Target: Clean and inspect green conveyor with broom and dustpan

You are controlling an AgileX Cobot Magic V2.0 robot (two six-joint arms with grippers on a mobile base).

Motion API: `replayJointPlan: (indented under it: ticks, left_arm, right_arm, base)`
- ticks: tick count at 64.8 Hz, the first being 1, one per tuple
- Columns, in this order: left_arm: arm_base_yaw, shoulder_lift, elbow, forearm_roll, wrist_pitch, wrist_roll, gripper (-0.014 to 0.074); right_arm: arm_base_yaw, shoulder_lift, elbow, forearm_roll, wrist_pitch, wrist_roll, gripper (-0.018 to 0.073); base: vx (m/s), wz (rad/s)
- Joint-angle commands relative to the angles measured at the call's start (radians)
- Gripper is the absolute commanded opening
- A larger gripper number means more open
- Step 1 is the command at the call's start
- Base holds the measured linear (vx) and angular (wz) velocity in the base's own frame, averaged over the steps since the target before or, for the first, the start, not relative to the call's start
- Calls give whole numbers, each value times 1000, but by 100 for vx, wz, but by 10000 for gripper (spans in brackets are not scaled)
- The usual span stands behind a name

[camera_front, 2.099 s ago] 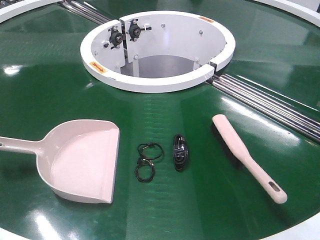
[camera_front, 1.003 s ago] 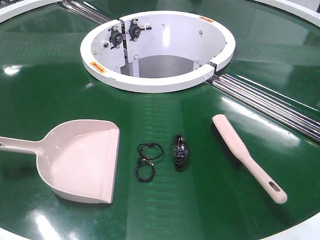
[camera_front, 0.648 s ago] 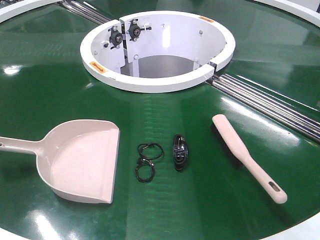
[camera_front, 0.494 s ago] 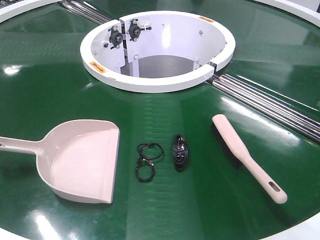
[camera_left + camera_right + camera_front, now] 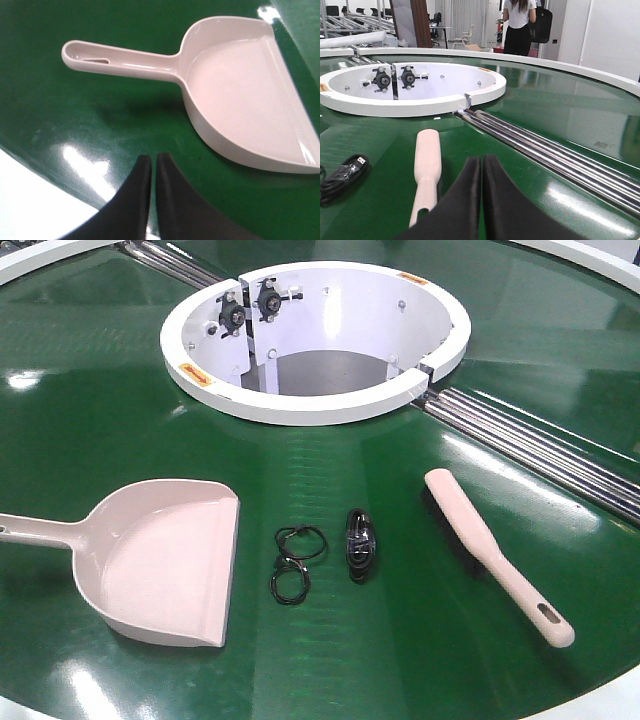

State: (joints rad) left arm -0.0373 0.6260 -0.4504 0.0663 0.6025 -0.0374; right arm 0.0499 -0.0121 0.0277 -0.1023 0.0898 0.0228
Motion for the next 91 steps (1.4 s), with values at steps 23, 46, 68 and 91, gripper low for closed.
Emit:
replayJointPlan:
  ticks: [23, 46, 68, 91]
  left_arm:
    - [1, 34, -108, -3, 1, 90, 489]
    - [1, 124, -299, 53, 217, 268, 561]
    - [1, 486, -639, -112, 343, 963, 543]
    - [1, 734, -687, 78, 384, 1177, 543]
  right_arm:
    - [-1, -11, 4, -6, -71, -5, -8]
    - [-1, -11, 4, -6, -69, -5, -8]
    - [-1, -11, 4, -6, -69, -5, -8]
    - [-1, -11, 4, -6, -70, -5, -8]
  base:
    - [0, 0]
    - [0, 0]
    - [0, 0]
    - [0, 0]
